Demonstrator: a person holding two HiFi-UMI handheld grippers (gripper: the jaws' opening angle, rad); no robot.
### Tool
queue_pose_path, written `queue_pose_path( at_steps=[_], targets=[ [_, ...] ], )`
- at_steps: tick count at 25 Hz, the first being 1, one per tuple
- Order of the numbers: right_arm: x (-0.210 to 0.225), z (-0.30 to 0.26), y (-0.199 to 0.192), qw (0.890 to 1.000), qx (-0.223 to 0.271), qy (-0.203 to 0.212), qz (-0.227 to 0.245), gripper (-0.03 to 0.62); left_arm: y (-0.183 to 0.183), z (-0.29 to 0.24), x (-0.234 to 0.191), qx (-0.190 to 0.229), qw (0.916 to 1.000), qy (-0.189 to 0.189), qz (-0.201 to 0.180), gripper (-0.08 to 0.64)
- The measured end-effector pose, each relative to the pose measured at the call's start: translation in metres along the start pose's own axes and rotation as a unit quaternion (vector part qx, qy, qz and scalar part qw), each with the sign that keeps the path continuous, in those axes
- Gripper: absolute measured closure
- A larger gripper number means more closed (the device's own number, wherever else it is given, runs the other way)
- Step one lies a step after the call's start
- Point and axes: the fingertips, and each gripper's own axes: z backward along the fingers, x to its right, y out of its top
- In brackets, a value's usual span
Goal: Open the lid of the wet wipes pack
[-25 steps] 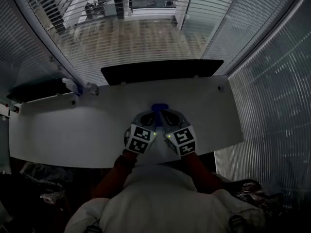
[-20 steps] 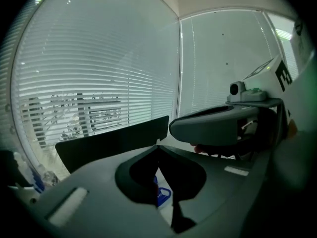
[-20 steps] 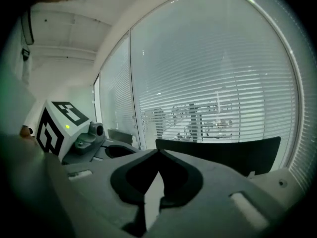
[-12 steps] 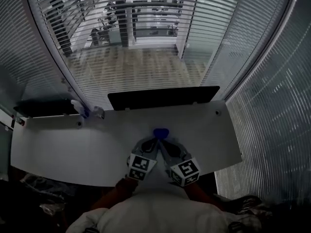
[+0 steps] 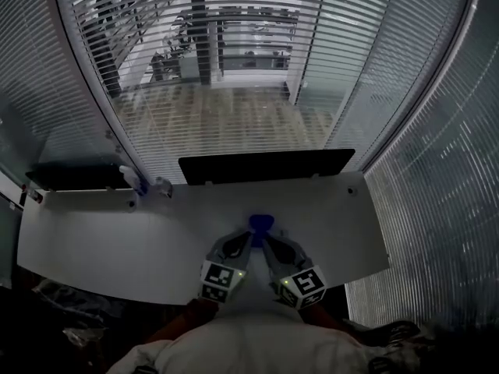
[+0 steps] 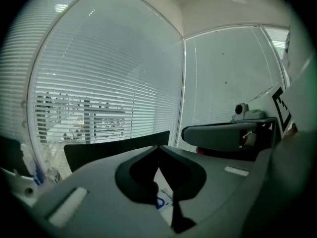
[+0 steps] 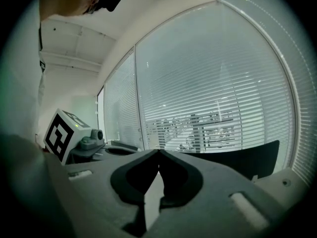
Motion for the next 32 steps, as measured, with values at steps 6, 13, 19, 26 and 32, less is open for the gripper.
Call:
queue_pose_path(
  at_steps=[6,13,19,26,32],
  targets=[
    [-0.005,-0.001,-0.002,1.000,0.005,0.003,0.000,0.592,0.000,0.002,-0.002,0.006,1.0000,0.002,0.002,0.557],
    [-0.006,0.002,0.000,1.000,0.013,0.004,0.013,0.592,-0.001,0.001,0.002,0.008,1.0000,0.000,0.001,0.557],
    [-0.004,0.001,-0.007,1.000,0.005,0.002,0.011,0.592,-0.006,0.000,0.001,0.002,1.0000,0.000,0.000,0.557],
    [-0.002,0.000,-0.002,1.000,0.014,0.001,0.018,0.592,-0.012,-0.002,0.001,-0.007,1.0000,0.001,-0.003,0.557],
    [0.002,0.005,-0.004,1.000,0.008,0.004,0.016,0.592,-0.012,-0.004,0.006,-0.013,0.9999,0.001,-0.002,0.557]
  ],
)
